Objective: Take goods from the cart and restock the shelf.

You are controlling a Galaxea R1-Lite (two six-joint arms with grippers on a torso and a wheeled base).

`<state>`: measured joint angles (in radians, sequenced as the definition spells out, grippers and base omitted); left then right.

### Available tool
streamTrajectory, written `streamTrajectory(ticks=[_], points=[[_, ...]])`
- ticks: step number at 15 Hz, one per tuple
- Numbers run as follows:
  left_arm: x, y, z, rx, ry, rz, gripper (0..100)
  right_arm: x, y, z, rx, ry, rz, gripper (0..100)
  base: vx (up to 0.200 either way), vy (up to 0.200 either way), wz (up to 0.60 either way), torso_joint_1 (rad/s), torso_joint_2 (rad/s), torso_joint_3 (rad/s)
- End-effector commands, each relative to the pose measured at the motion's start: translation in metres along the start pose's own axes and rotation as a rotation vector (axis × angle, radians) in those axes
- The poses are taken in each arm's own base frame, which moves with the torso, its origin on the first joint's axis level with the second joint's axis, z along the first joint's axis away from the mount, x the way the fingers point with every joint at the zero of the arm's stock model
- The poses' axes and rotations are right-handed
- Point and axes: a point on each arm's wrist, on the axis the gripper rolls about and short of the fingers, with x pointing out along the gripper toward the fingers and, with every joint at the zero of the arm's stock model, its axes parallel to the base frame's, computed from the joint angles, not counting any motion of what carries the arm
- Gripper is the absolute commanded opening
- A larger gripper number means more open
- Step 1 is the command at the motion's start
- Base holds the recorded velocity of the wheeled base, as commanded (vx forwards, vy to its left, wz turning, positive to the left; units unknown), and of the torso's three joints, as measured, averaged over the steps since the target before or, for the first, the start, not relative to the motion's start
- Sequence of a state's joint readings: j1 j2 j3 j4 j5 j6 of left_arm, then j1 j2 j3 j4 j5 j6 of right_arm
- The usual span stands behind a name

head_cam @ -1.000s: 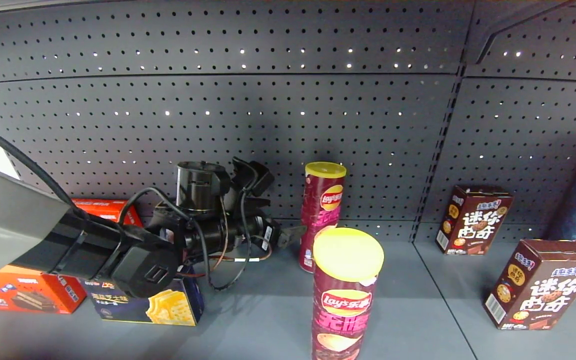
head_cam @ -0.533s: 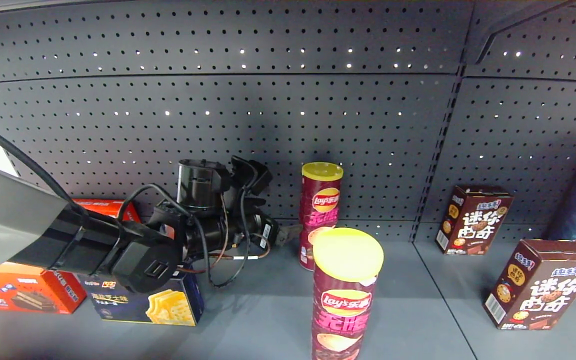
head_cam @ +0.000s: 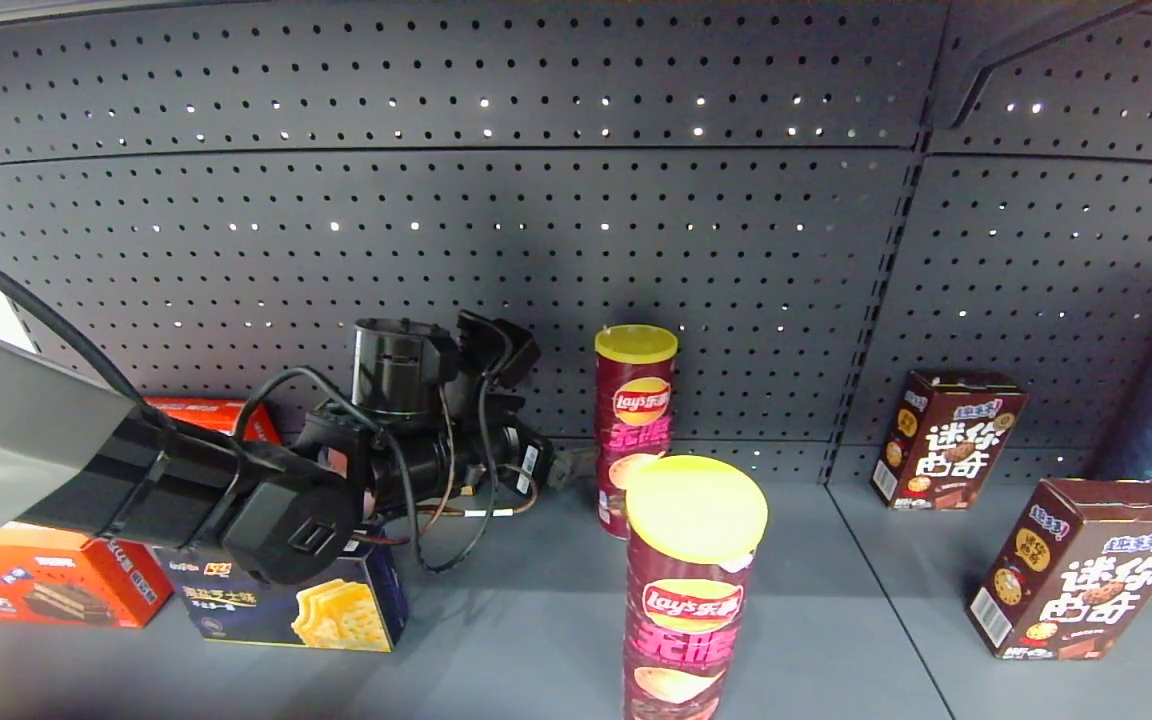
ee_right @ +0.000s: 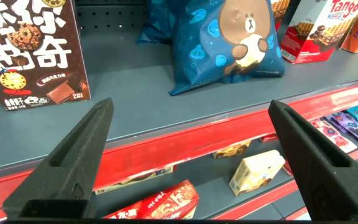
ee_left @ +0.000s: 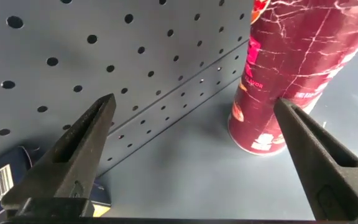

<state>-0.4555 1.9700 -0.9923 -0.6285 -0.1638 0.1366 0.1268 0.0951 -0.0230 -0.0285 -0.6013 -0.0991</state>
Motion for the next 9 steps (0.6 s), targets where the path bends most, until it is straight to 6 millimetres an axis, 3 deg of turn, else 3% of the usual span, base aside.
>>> streamTrajectory(ticks=[1, 9], points=[[-0.0002, 0.0006, -0.0002, -0.001, 0.003, 0.004, 100, 0.0, 0.0, 0.0001, 0.0, -0.001, 0.0, 100, 0.0, 0.0, 0.0, 0.0, 0.0, 0.0], [-0.0005, 0.0053, 0.0017, -0.003, -0.002, 0.032, 100, 0.0, 0.0, 0.0001, 0.0, -0.001, 0.0, 100, 0.0, 0.0, 0.0, 0.0, 0.0, 0.0]])
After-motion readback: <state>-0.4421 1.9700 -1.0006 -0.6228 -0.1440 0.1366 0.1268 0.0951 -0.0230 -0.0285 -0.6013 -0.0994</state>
